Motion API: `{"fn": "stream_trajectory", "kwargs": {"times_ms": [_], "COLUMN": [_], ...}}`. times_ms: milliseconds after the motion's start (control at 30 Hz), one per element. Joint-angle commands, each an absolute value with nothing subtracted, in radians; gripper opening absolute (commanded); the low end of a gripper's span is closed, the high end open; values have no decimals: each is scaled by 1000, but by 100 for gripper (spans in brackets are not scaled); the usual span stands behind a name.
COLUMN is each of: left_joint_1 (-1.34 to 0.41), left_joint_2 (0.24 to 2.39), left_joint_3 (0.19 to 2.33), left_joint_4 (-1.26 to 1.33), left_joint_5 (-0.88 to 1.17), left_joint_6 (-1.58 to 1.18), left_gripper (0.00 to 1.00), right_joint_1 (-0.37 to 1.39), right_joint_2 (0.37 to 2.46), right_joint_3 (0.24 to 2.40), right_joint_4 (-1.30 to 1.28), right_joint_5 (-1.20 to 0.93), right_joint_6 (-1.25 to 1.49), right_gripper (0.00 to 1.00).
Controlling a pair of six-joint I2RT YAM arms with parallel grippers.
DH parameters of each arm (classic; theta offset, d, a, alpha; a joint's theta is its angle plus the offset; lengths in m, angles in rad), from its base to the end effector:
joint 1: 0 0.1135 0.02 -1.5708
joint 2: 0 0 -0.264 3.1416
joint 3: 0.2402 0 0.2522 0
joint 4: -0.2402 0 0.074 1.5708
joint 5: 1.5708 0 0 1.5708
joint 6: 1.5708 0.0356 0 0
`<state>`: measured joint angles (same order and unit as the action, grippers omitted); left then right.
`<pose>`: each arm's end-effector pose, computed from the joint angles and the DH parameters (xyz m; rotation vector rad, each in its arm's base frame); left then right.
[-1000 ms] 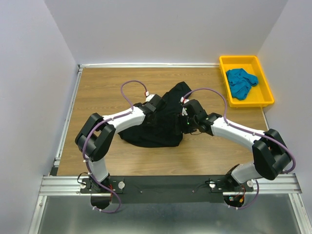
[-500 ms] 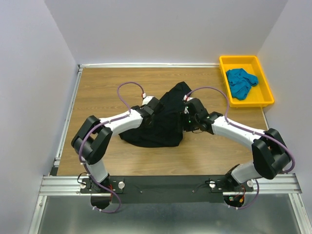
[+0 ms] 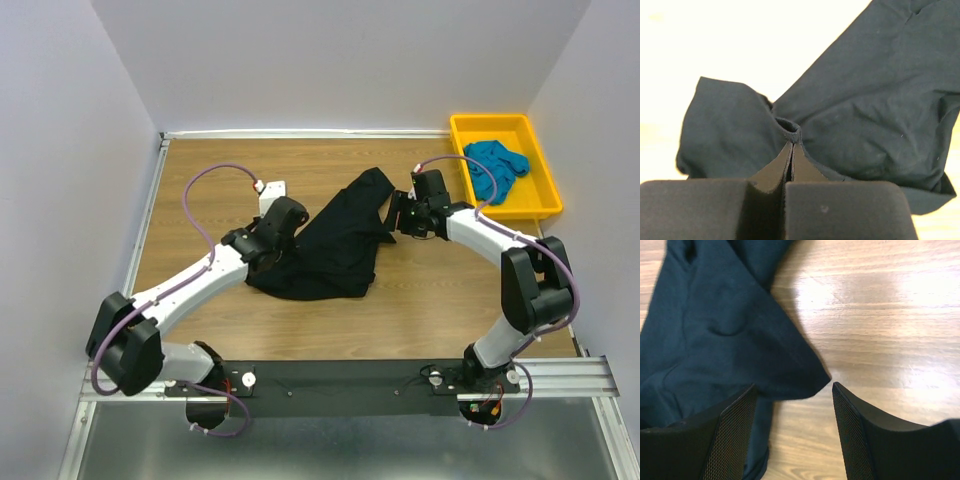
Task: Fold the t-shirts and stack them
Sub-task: Flatten the tshirt out
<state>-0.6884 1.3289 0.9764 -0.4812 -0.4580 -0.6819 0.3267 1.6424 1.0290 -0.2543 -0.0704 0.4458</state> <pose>0.2251 -0.1648 0.2631 -0.1989 2.2929 -0.1465 0.3255 0.1129 0.2013 0.1158 2.4803 0.4240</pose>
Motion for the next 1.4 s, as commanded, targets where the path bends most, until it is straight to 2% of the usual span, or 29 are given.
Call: {"fn": "stream_trajectory", "kwargs": {"times_ms": [0, 367, 533, 567, 600, 700, 767, 1000, 1233, 1267, 1300, 1367], "left_joint_1": [-683, -683, -683, -683, -683, -683, -683, -683, -686, -686, -687, -686], "left_joint_2": [1229, 1051, 1023, 1022, 1022, 1022, 1019, 989, 928, 910, 902, 878], "left_joint_3": [924, 743, 706, 704, 703, 692, 687, 667, 663, 660, 655, 644], "left_joint_4": [-465, -431, -393, -391, -388, -376, -370, -351, -354, -353, -353, -351], "left_joint_5": [-466, -354, -327, -324, -318, -298, -287, -238, -196, -195, -190, -184], "left_joint_6": [-730, -776, -758, -755, -750, -733, -724, -690, -672, -673, -676, -678], "left_gripper": [0, 0, 0, 0, 0, 0, 0, 0, 0, 0, 0, 0], "right_joint_1": [296, 290, 291, 290, 291, 291, 291, 353, 495, 511, 529, 580], "right_joint_2": [1703, 1782, 1810, 1810, 1804, 1752, 1727, 1795, 2143, 2246, 2293, 2418], "right_joint_3": [1031, 1032, 1032, 1032, 1034, 1061, 1090, 1411, 1986, 2151, 2227, 2423], "right_joint_4": [-180, -133, -135, -133, -133, -140, -152, -198, -230, -232, -233, -235], "right_joint_5": [-181, -376, -425, -422, -416, -397, -391, -434, -463, -483, -498, -553], "right_joint_6": [465, 434, 426, 426, 429, 428, 431, 474, 541, 549, 554, 555], "right_gripper": [69, 68, 62, 58, 41, 9, 1, 1, 1, 1, 1, 6]}}
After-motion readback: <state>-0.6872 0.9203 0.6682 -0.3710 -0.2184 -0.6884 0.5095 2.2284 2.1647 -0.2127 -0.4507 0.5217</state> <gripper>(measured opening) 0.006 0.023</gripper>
